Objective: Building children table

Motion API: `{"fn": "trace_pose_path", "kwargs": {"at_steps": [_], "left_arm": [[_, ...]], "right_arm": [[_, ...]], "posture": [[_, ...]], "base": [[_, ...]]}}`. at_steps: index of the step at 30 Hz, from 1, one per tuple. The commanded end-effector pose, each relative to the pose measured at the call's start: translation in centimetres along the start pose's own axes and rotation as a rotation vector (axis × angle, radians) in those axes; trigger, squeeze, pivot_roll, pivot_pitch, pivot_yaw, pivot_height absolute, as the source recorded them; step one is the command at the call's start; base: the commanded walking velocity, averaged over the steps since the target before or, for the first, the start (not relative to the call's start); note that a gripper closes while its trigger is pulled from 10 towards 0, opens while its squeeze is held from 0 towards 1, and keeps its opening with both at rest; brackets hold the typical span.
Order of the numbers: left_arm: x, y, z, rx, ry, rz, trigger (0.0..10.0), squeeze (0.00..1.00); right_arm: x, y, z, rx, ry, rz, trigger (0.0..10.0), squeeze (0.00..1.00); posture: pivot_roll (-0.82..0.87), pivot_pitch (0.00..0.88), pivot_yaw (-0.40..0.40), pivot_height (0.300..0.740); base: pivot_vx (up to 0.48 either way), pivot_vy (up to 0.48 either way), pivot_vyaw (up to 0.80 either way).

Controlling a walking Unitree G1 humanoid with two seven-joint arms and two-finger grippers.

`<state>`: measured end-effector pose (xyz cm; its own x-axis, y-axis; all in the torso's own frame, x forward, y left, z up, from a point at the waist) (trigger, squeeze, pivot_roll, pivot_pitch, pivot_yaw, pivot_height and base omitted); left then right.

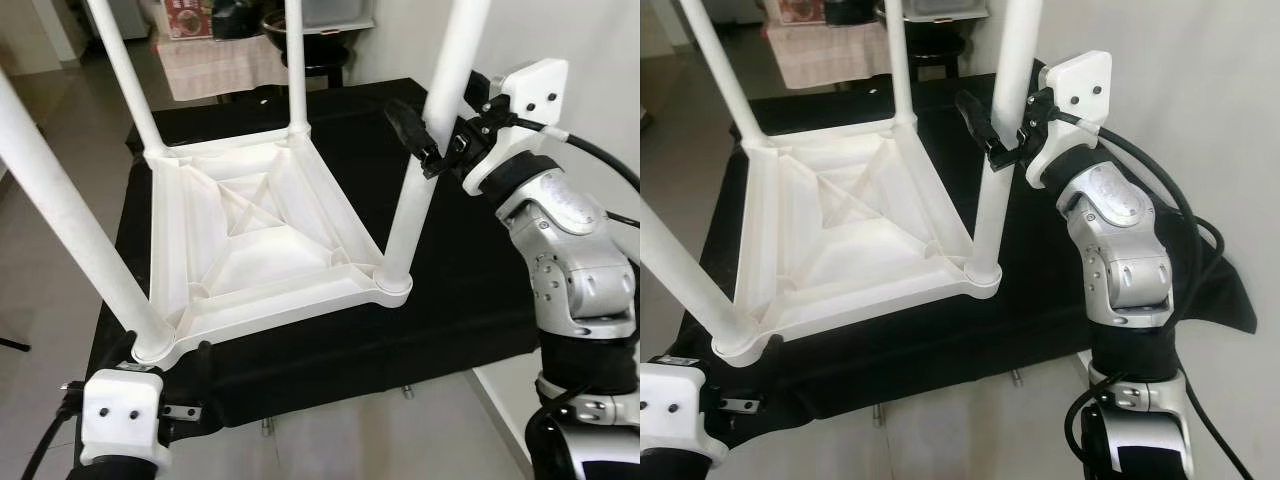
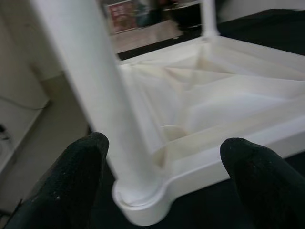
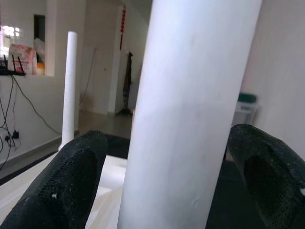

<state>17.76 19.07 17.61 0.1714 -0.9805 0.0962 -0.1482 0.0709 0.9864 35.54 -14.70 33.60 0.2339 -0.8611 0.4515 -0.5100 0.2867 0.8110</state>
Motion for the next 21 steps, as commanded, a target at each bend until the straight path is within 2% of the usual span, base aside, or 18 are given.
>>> {"fn": "trace_pose_path", "kwargs": {"at_steps": [1, 3, 4, 7, 13, 17, 21], "left_arm": [[-1.2, -0.8, -0.2, -0.019, 0.049, -0.001, 10.0, 0.67], [-1.5, -1.0, -0.4, -0.022, 0.059, 0.003, 10.0, 0.67], [-1.8, -1.1, -0.6, -0.019, 0.066, 0.001, 10.0, 0.00], [-2.5, -1.1, -1.3, -0.005, 0.088, 0.015, 10.0, 0.00], [-2.6, -1.2, -2.2, 0.004, 0.075, 0.031, 10.0, 0.00], [-2.5, -1.0, -3.4, 0.026, 0.057, 0.035, 10.0, 0.00], [-2.6, -1.0, -3.7, 0.030, 0.057, 0.033, 10.0, 0.00]], "right_arm": [[-0.5, -0.8, -0.1, -0.040, 0.012, -0.029, 10.0, 0.00], [-0.6, -1.0, -0.1, -0.047, 0.015, -0.033, 10.0, 0.00], [-0.8, -1.2, -0.1, -0.056, 0.019, -0.044, 9.9, 0.00], [-1.1, -1.4, -0.2, -0.068, 0.027, -0.054, 10.0, 0.00], [-1.6, -1.5, -0.3, -0.083, 0.047, -0.066, 10.0, 0.00], [-2.6, -2.1, -0.2, -0.121, 0.099, -0.089, 10.0, 0.00], [-2.9, -2.3, 0.0, -0.136, 0.114, -0.092, 10.0, 0.00]], "posture": [[-0.08, 0.093, -0.060, 0.740], [-0.08, 0.093, -0.061, 0.740], [-0.08, 0.093, -0.066, 0.740], [-0.08, 0.093, -0.070, 0.740], [-0.09, 0.096, -0.073, 0.740], [-0.09, 0.106, -0.077, 0.740], [-0.10, 0.108, -0.077, 0.740]], "base": [[0.000, 0.000, 0.00], [0.000, 0.000, 0.00], [0.000, 0.000, 0.00], [0.000, 0.000, 0.00], [0.000, 0.000, 0.00], [0.000, 0.000, 0.00], [0.000, 0.000, 0.00]]}}
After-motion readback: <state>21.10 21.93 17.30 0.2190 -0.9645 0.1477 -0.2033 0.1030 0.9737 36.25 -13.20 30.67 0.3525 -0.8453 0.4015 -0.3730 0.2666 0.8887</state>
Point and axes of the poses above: a point about 5 cm out from each wrist's last joint towards the gripper, its own z axis pointing back from the gripper into the wrist, its own y axis along the axis of the wrist's last joint, x = y × z, the point moved 4 cm from there along -z, pointing out of the wrist towards the gripper, and after that the axes turned 15 degrees about z, right-handed, at the moved point
